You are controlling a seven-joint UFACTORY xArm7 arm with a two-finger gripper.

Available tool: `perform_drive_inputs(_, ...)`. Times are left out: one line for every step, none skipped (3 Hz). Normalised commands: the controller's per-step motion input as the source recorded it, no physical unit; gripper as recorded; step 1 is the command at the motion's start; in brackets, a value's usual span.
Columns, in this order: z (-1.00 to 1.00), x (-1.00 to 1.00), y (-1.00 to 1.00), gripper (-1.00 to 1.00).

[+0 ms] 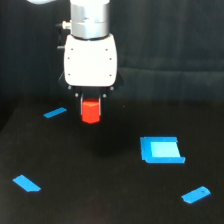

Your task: Pick up the red object from the table

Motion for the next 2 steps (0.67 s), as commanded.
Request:
perform_drive_inputs(0.19, -0.02, -0.04, -1.0)
perform_drive_inputs(0.06, 0.05, 0.16, -1.0)
